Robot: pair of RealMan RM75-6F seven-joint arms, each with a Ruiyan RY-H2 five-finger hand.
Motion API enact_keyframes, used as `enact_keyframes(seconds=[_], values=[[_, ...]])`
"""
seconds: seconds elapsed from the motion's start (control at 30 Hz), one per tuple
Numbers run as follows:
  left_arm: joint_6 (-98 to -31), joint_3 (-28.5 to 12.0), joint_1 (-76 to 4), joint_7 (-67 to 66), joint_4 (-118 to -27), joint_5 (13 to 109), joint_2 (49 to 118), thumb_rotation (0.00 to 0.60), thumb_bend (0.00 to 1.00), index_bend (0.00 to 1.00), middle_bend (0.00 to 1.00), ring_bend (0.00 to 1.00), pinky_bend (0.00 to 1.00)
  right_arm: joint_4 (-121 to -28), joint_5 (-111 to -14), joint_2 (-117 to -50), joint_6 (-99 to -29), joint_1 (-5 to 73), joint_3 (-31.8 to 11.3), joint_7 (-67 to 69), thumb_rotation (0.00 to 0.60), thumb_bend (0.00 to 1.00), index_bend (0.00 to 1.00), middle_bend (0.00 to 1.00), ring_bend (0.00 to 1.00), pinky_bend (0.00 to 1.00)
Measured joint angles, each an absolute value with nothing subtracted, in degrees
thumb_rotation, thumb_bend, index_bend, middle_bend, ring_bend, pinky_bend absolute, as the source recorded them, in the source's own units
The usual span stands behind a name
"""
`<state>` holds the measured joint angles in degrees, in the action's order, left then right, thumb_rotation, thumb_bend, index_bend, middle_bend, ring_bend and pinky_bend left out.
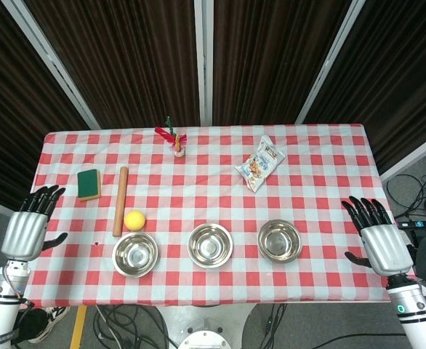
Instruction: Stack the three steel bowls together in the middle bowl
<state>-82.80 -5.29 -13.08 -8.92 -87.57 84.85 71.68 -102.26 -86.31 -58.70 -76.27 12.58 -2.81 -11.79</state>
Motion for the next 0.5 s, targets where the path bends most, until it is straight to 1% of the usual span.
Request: enact_keyframes(seconds=[0.5], values=[[-82.5,-4.8,-12.8,-9.0,-89.0,84.9,70.4,0.6,0.04,0.17,0.22,0.14,0.2,-103.1,-86.2,-58.6,-75.8,12.8,-2.9,-12.3,0.6,0.03,0.0,0.04,0.0,0.0]])
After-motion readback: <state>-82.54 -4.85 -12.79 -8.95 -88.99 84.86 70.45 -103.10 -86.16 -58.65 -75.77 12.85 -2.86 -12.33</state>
